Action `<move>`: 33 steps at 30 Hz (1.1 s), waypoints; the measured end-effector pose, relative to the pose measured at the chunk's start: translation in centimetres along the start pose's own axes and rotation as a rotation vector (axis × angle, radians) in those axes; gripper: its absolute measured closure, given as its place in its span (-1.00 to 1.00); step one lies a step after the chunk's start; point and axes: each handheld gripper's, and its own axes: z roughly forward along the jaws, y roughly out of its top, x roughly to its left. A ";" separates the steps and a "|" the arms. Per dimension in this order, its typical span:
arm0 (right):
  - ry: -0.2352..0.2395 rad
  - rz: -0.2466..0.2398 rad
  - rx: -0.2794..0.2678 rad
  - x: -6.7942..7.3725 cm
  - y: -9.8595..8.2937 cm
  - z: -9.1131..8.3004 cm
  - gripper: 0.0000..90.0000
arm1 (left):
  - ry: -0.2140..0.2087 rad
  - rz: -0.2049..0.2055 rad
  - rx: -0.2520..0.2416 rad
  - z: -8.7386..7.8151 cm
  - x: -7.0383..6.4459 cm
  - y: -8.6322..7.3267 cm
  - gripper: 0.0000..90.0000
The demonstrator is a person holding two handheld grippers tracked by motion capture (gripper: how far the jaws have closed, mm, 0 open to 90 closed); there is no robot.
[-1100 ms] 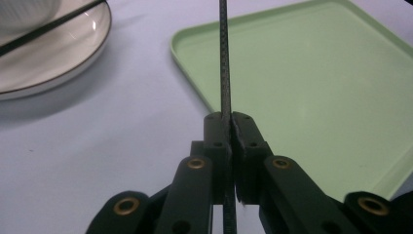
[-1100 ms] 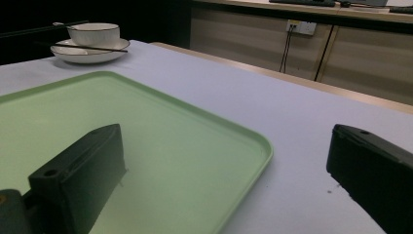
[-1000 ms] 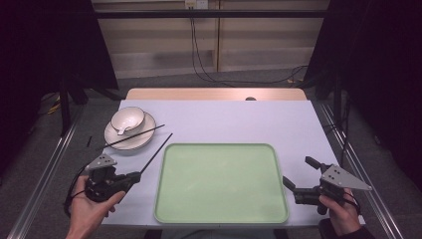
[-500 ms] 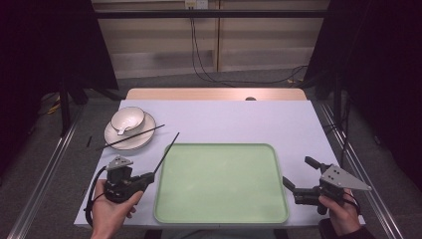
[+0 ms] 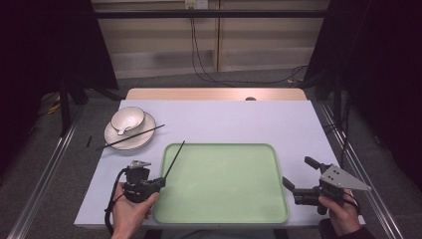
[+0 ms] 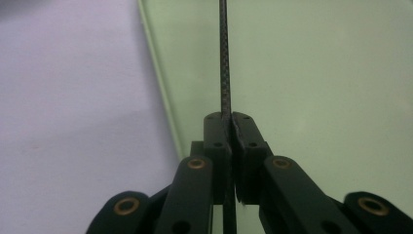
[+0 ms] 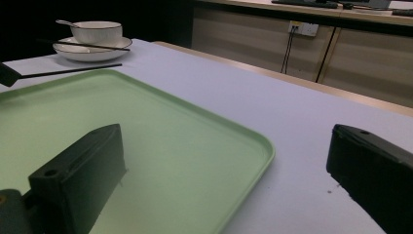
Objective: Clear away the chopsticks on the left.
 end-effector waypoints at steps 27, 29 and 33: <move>0.003 -0.016 0.008 0.2 0.0 0.1 -1.00 | 0.007 -0.035 0.051 2.2 -0.4 -0.7 0.81; 0.007 -0.019 0.010 0.2 0.0 0.1 -1.00 | 0.010 -0.027 0.053 2.2 -0.4 -0.7 0.82; 0.007 -0.019 0.009 0.2 0.0 0.1 -1.00 | -0.005 -0.026 0.034 2.1 -0.2 -0.8 0.74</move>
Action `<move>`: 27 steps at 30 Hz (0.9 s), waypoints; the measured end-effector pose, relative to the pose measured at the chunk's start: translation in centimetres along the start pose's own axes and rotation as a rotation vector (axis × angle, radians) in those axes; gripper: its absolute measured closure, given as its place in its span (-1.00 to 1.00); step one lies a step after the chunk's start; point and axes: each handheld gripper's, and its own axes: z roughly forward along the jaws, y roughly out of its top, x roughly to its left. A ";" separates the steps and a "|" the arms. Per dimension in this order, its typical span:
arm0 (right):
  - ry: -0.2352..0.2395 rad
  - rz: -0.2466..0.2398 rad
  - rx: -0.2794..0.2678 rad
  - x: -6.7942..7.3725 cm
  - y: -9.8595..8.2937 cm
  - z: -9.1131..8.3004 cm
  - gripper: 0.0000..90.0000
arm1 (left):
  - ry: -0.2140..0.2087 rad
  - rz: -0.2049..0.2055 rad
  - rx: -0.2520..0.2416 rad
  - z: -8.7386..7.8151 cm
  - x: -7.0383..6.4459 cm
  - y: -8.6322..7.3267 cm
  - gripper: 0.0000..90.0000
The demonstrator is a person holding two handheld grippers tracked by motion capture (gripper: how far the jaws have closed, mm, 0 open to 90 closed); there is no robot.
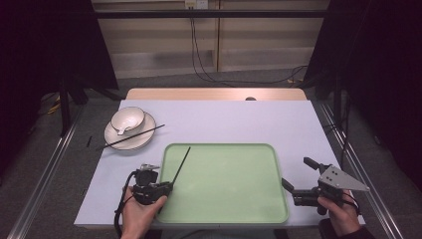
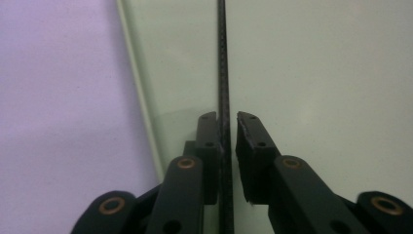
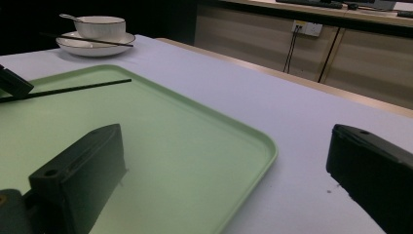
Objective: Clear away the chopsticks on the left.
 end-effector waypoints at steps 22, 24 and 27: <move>0.008 -0.001 -0.002 0.0 0.0 0.0 -1.00 | -0.034 0.258 -0.238 -4.3 5.4 0.2 -0.41; 0.009 0.004 -0.003 0.0 0.1 -0.1 -1.00 | -0.048 0.285 -0.279 -4.8 6.1 0.2 -0.46; 0.008 -0.004 -0.011 0.0 0.1 0.0 -1.00 | -0.073 0.310 -0.298 -5.6 7.2 0.5 -0.57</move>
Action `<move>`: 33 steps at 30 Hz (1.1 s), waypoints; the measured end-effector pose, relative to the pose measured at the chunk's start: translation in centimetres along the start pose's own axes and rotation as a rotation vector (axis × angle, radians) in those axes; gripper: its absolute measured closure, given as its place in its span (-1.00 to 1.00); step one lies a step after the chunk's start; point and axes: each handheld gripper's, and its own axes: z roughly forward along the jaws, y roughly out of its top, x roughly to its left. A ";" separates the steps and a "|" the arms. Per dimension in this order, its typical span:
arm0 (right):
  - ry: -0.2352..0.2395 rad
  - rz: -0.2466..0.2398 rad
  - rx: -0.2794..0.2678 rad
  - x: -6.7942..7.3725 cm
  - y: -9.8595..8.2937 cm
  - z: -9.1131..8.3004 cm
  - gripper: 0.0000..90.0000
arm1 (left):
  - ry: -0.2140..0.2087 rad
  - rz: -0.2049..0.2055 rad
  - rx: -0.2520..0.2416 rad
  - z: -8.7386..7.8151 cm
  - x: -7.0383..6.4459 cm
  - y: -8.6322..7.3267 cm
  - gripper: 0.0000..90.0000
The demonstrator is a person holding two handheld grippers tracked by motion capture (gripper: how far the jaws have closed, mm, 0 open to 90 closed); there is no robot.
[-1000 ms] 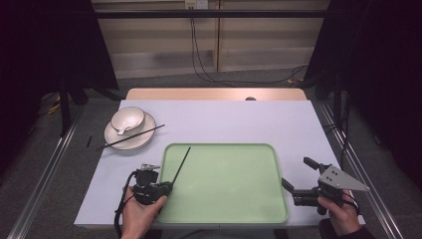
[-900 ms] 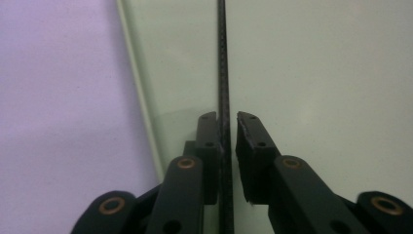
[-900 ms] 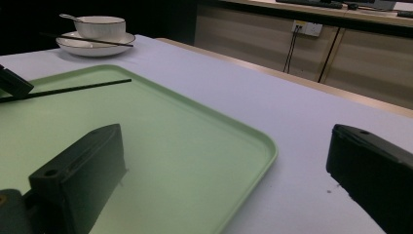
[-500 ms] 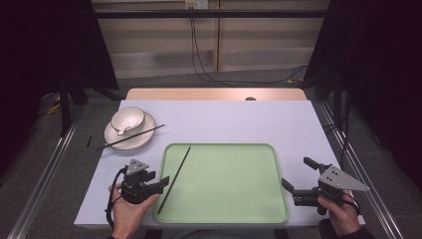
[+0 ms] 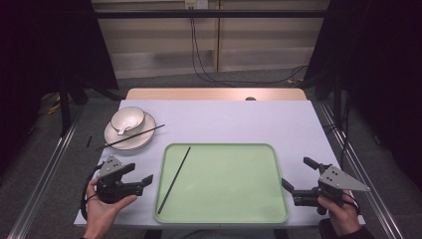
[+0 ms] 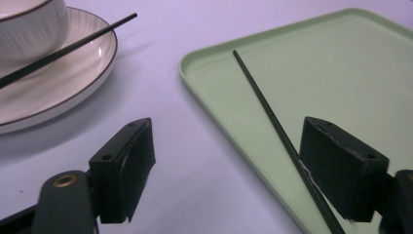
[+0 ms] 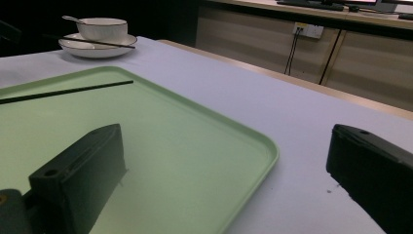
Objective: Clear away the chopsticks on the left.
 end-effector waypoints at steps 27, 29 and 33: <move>-0.005 -0.001 0.002 0.0 0.0 0.0 -1.00 | -0.080 0.160 -0.003 -0.9 11.4 2.2 -0.59; -0.005 -0.002 0.003 0.0 0.0 0.0 -1.00 | -0.065 0.193 -0.003 -1.0 12.0 2.6 -0.52; -0.004 0.001 0.004 0.0 0.0 0.0 -1.00 | -0.027 0.223 -0.004 -0.6 13.6 2.6 -0.38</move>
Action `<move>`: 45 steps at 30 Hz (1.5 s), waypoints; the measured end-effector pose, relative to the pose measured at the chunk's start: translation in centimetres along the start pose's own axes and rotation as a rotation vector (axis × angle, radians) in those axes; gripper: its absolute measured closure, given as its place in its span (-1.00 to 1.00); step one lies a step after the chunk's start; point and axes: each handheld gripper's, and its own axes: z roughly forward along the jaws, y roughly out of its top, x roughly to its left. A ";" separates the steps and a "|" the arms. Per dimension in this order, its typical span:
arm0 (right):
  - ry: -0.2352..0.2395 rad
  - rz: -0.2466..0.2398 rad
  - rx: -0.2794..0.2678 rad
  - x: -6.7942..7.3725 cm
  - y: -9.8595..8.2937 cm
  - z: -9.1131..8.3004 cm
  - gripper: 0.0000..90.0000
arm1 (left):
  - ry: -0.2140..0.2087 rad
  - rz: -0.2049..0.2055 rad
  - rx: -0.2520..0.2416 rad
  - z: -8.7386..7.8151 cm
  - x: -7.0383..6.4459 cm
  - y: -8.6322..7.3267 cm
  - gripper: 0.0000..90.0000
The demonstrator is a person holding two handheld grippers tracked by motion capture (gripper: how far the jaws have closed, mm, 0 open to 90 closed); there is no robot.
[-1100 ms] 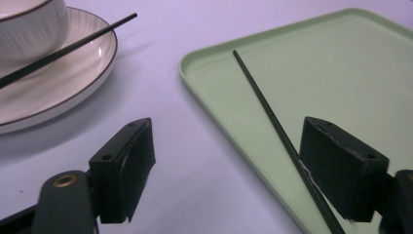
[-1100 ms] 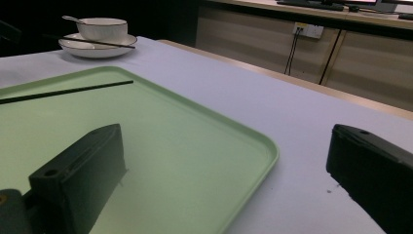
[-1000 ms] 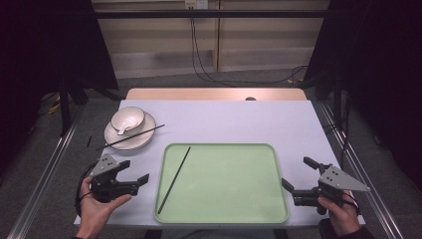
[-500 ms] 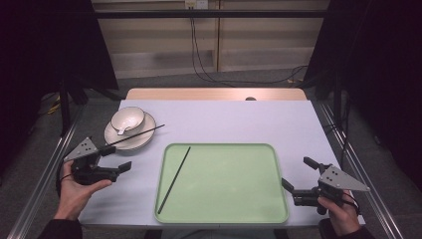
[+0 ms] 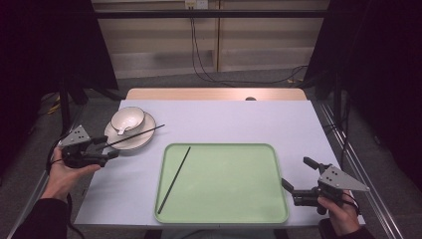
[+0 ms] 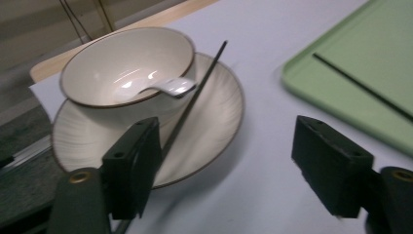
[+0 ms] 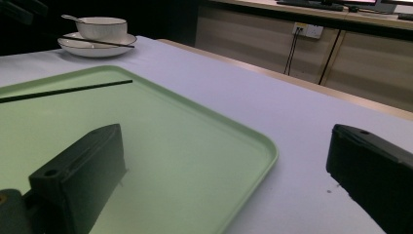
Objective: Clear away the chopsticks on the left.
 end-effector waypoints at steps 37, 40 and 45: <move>0.009 -0.003 0.008 -0.1 -0.1 -0.1 -1.00 | -0.035 0.058 0.262 6.4 3.5 0.0 0.55; 0.007 -0.002 0.010 -0.1 -0.1 -0.1 -1.00 | -0.032 0.061 0.266 6.4 3.4 0.0 0.63; 0.005 0.001 0.009 0.0 -0.1 0.0 -1.00 | -0.058 0.080 0.267 6.4 3.4 0.0 0.79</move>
